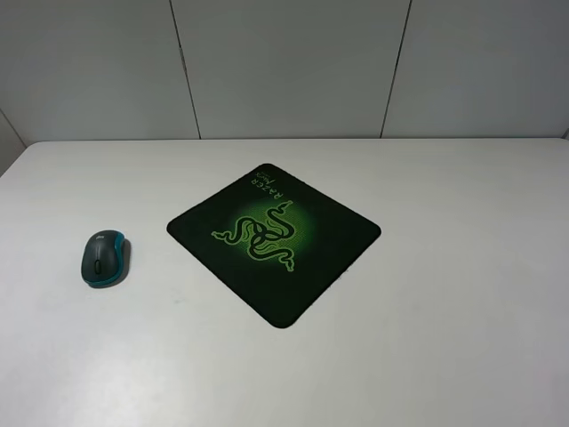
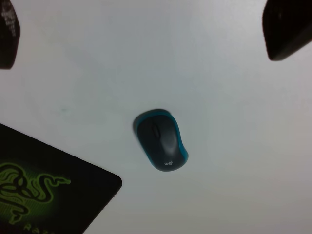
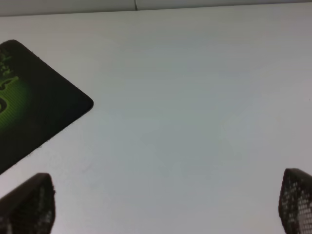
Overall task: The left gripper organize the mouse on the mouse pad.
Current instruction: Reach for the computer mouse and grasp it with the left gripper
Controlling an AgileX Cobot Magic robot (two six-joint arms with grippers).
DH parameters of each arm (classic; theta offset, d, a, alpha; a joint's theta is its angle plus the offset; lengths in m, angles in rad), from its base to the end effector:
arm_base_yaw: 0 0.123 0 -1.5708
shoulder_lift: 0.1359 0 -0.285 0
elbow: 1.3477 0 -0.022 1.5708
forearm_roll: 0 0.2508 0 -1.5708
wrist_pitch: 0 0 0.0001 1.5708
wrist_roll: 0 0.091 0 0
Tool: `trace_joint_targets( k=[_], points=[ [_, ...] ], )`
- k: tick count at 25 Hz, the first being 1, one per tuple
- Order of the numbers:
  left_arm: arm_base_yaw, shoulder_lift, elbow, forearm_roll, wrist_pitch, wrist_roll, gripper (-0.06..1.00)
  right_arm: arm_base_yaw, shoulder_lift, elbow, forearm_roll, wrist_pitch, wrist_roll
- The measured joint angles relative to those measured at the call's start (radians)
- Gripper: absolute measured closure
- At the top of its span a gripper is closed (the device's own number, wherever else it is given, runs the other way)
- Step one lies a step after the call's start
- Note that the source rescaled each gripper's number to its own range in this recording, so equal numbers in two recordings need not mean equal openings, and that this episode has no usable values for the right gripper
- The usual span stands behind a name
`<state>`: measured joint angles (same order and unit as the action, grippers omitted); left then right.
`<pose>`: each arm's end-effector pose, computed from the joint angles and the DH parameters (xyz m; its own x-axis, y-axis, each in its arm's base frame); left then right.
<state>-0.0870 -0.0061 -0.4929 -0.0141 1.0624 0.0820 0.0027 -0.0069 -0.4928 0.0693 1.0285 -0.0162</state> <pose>-0.0051 -0.0007 0.2752 -0.4480 0.1144 -0.8867 0.1318 0.9894 0.0611 -0.0039 0.0054 0.2780 -0.4274 0.0184 -0.9039 -0.0480 0.9979 0.0430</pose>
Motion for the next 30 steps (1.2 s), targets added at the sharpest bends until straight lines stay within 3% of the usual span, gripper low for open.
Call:
trace_joint_targets(
  k=[15,30],
  points=[
    [0.0,0.017,-0.056,-0.006,0.047,0.0,-0.05,0.0,0.0,0.0,0.0,0.0,0.0],
    [0.0,0.546,-0.351,0.014,0.115,-0.054,-0.05,0.0,0.0,0.0,0.0,0.0,0.0]
  ],
)
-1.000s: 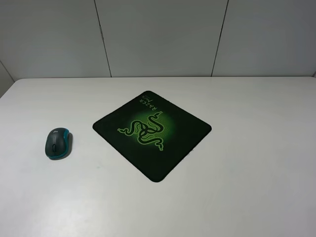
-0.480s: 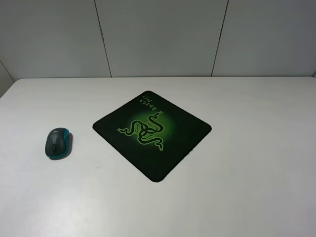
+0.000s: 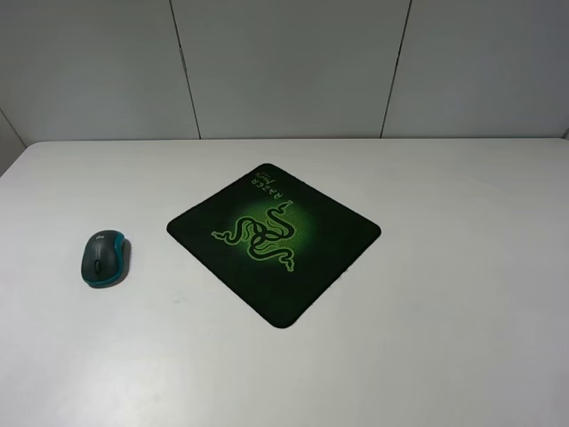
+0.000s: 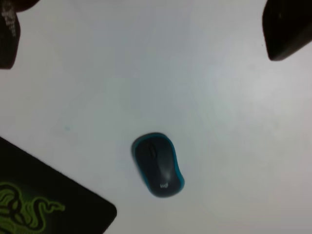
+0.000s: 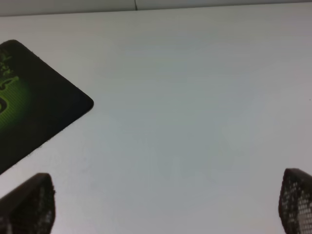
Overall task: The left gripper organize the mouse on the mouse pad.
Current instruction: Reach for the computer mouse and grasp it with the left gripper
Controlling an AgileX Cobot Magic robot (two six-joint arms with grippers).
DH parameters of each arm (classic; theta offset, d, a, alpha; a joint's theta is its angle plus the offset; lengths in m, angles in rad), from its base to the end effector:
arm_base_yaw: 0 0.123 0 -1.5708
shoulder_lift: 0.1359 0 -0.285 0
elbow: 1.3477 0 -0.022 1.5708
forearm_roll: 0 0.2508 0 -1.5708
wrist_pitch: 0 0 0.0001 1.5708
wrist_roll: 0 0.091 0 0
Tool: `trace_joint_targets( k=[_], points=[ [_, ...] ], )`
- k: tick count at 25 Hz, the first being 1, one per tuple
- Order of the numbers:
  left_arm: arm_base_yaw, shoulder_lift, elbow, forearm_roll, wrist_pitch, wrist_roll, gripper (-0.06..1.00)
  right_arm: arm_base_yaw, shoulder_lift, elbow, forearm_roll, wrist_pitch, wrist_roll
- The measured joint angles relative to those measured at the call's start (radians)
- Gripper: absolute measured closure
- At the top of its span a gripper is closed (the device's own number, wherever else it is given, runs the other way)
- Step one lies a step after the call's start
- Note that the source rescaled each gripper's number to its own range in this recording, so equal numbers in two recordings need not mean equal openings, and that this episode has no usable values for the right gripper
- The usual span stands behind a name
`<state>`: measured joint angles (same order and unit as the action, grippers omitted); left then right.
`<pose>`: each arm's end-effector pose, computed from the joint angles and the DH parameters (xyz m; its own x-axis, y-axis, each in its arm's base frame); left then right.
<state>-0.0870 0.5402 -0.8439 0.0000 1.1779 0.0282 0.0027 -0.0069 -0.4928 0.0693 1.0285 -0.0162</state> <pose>0.0651 -0.0057 0.3527 -0.7028 0.0896 -0.7057 0.1068 0.9941 0.0199 -0.0039 0.0054 0.2780 -0.4274 0.0184 -0.9039 -0.0480 0.9979 0.0430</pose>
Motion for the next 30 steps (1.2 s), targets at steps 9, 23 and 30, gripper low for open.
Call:
trace_joint_targets(
  k=[9,23,30],
  points=[
    [0.0,0.363,-0.069,0.045,-0.039,-0.057,-0.05,0.0,0.0,0.0,0.0,0.0,0.0],
    [0.001,0.794,-0.078,0.074,-0.298,-0.127,-0.05,0.0,0.0,0.0,0.0,0.0,0.0],
    [0.001,0.967,-0.078,0.075,-0.439,-0.171,-0.05,0.0,0.0,0.0,0.0,0.0,0.0]
  ],
)
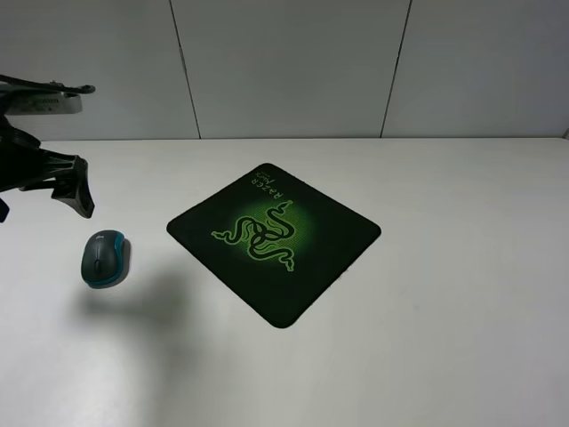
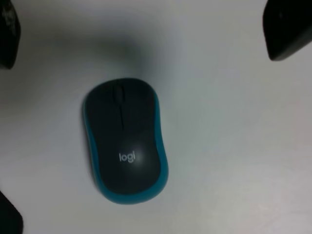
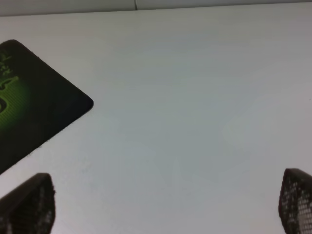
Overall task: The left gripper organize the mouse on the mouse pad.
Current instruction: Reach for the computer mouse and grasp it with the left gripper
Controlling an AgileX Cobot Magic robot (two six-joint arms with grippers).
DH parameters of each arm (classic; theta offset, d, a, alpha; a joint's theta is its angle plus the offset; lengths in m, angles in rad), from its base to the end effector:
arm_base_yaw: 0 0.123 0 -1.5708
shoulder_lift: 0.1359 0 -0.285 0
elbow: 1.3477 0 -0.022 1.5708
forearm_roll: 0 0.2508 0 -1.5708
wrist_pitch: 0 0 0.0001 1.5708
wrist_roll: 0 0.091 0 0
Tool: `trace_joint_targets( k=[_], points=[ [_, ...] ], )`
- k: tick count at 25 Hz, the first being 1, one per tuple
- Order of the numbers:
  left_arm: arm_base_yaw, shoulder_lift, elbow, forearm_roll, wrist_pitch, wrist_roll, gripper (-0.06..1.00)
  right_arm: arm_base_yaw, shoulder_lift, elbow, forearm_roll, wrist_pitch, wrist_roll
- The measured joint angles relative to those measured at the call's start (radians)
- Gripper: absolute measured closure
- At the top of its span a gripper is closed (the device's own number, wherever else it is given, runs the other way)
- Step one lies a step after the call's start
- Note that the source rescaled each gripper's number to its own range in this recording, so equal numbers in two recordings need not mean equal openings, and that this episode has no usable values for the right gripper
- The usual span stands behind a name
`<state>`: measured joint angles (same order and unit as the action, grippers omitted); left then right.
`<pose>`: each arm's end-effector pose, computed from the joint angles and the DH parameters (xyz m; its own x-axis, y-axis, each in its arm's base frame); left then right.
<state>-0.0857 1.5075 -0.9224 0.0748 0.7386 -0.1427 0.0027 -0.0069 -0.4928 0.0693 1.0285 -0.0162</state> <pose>0.2807 -0.0195 0.2210 -0.9432 -0.0064 -0.3323 -0.0134 0.9997 0.0186 -0.0039 0.0054 0.2780 -0.4274 0.0184 -0.9039 -0.0480 0.9979 0.0430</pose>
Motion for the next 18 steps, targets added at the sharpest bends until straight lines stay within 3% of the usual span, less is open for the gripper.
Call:
trace_joint_targets(
  k=[9,18],
  points=[
    [0.0,0.175,0.0,-0.003,-0.108,-0.012,-0.05,0.0,0.0,0.0,0.0,0.0,0.0],
    [0.0,0.309,-0.001,-0.057,-0.233,-0.012,-0.05,0.0,0.0,0.0,0.0,0.0,0.0]
  ],
)
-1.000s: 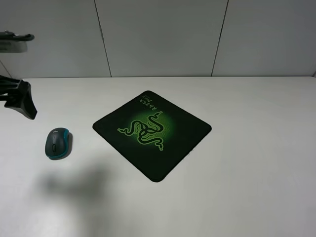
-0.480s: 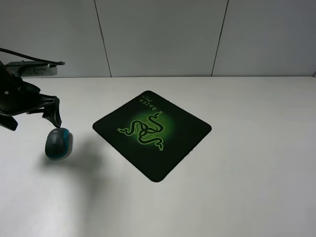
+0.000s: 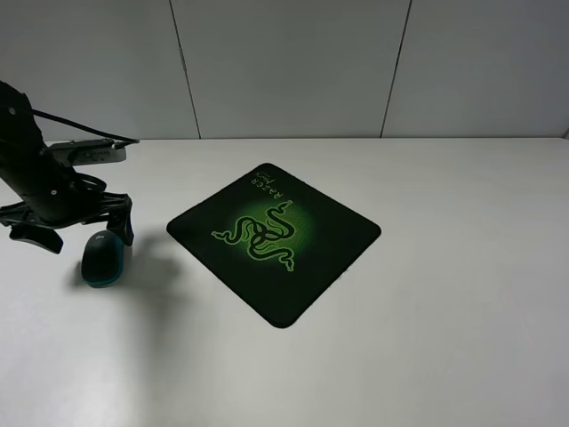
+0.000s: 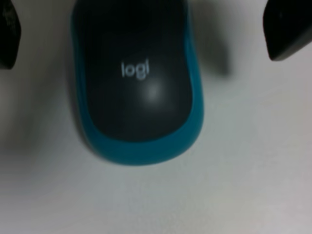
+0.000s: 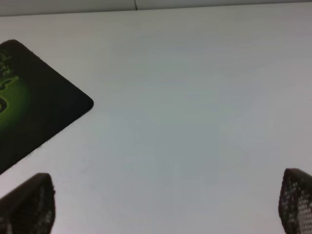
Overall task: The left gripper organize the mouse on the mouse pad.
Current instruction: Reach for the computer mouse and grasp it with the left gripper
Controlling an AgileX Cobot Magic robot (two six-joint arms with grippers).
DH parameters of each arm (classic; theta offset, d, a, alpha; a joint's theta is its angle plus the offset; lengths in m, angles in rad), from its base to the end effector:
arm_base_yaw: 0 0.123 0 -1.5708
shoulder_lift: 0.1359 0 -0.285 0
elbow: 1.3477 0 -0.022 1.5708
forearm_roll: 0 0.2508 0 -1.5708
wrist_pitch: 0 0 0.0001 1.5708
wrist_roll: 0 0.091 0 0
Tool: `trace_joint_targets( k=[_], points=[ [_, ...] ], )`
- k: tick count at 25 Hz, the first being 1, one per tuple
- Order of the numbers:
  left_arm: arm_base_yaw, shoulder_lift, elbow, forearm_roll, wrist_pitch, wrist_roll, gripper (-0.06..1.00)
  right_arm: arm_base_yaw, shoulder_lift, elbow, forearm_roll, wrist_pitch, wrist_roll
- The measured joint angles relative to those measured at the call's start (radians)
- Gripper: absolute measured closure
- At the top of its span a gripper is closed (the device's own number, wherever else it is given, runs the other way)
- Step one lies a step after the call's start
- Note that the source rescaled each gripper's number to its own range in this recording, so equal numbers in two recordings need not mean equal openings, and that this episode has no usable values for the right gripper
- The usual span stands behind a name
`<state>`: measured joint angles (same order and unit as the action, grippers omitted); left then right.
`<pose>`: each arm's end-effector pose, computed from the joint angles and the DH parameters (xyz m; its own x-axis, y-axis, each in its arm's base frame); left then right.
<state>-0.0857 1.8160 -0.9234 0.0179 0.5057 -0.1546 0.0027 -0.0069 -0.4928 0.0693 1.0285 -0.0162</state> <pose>0.3178 -0.0265 0.1340 -0.9652 -0.0561 -0.2555 -0.0508 0.9983 -0.0273 -0.0039 0.0054 0.2780 -0.4274 0.0184 -0.9039 -0.0480 0.9979 0.0430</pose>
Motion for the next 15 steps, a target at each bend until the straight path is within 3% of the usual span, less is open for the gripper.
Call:
trace_joint_targets(
  k=[15],
  points=[
    [-0.006,0.1,-0.001,-0.018,-0.054,0.0,-0.05,0.0,0.0,0.0,0.0,0.0,0.0]
  ],
)
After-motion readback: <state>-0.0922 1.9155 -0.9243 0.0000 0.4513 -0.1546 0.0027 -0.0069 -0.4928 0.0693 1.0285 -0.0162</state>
